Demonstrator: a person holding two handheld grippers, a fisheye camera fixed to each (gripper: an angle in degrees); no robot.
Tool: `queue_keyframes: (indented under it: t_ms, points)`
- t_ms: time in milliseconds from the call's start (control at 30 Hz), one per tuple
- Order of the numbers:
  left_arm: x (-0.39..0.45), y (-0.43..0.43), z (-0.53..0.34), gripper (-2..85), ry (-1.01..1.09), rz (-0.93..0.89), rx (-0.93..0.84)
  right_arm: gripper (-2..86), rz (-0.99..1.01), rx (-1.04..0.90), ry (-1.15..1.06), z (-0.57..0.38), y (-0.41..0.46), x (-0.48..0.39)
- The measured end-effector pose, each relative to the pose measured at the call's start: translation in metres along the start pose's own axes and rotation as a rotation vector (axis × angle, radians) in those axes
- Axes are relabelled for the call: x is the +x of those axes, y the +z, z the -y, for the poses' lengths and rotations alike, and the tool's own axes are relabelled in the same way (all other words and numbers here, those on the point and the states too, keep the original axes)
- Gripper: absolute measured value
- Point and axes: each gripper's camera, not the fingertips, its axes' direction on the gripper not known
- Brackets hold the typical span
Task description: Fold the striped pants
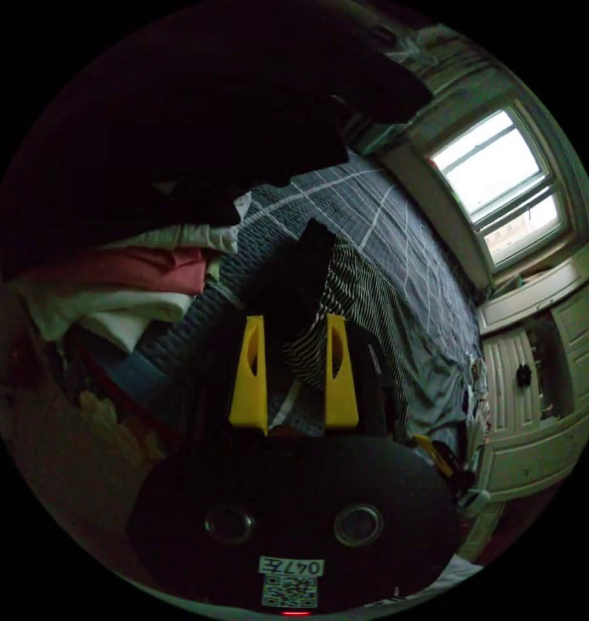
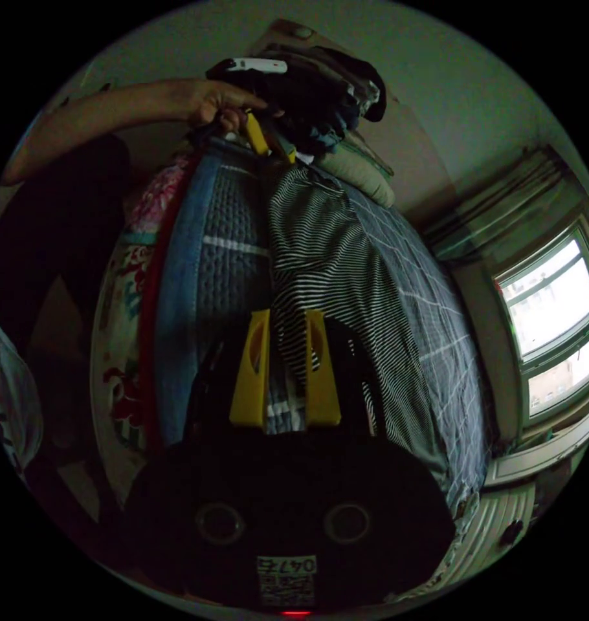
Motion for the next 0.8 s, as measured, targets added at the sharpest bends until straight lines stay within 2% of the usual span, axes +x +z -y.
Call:
queue_keyframes:
  t_ms: [267,433,567,800]
  points:
    - [-0.025,-0.009,-0.012,5.0,0.026,-0.028,0.110,6.2,-0.022,-0.020,-0.034,0.010,-0.043,-0.024]
    - [-0.026,-0.018,-0.025,4.8,0.053,-0.037,0.154,2.9,-0.249,0.009,-0.169,0.007,-0.077,-0.058]
    - [-0.026,-0.011,-0.029,4.9,0.062,-0.022,0.126,2.2,-0.223,-0.056,-0.211,0.001,-0.082,-0.065]
    - [-0.017,0.000,-0.038,4.8,0.053,-0.030,0.125,0.0,-0.131,-0.093,-0.111,-0.021,-0.096,-0.029]
